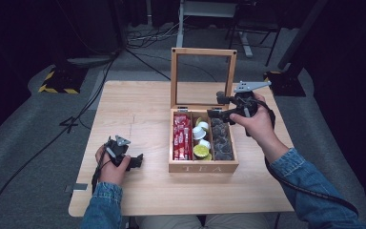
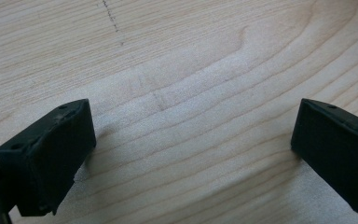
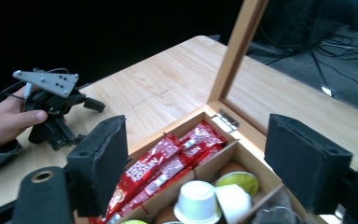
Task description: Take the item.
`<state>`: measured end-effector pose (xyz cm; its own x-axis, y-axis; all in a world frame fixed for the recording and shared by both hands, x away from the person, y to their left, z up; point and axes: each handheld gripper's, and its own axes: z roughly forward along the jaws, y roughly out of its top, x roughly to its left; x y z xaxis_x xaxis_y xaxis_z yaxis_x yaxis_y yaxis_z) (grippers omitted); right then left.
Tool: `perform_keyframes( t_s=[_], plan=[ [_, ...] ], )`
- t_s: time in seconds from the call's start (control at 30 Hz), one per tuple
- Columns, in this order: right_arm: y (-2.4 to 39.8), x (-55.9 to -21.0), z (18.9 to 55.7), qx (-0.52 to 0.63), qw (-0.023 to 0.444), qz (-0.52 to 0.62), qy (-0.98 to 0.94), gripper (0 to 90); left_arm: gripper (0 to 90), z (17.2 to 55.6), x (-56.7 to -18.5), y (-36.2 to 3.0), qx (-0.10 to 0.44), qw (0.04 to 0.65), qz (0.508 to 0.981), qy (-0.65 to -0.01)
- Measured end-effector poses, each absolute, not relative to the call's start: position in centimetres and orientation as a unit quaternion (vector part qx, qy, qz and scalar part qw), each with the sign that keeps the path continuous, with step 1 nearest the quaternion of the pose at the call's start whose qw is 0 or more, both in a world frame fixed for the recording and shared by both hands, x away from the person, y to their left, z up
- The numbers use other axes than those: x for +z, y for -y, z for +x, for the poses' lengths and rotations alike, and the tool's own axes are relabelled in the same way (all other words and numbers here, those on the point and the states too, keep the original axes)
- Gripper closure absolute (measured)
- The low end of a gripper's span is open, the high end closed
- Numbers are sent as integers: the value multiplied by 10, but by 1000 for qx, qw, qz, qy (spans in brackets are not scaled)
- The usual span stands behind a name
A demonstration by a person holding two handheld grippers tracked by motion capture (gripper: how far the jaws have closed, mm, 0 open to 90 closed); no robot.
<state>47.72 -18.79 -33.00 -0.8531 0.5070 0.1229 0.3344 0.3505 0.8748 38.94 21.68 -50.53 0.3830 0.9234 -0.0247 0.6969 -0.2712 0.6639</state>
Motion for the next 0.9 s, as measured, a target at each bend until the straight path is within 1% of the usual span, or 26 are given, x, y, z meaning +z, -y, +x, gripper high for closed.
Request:
perform_keyframes(
  t_s=[0.07,0.27,0.37,0.4,0.43,0.53,0.63,0.7,0.73,0.83,0.9],
  plan=[
    [181,-334,475,504,82,256,-821,224,1,389,-505,-217,188,302,775,-523],
    [159,-349,468,481,77,229,-843,284,1,389,-505,-217,188,302,775,-523],
    [149,-357,467,473,64,220,-851,323,1,389,-505,-217,188,302,775,-523],
    [144,-361,467,467,61,213,-856,361,1,389,-505,-217,188,302,775,-523],
    [140,-364,466,462,56,208,-860,380,1,389,-505,-217,188,302,775,-523],
    [134,-370,466,456,48,206,-864,390,1,389,-505,-217,188,302,775,-523],
    [122,-382,467,431,30,210,-877,424,1,389,-505,-217,189,302,774,-523],
    [119,-385,467,424,30,209,-881,429,1,388,-505,-217,188,302,775,-523],
    [113,-391,467,416,19,206,-885,463,1,388,-505,-217,189,301,775,-523],
    [109,-397,468,411,12,211,-887,456,1,388,-505,-218,188,302,775,-522],
    [104,-404,469,388,13,220,-895,454,1,388,-505,-218,188,302,775,-522]
  ],
)
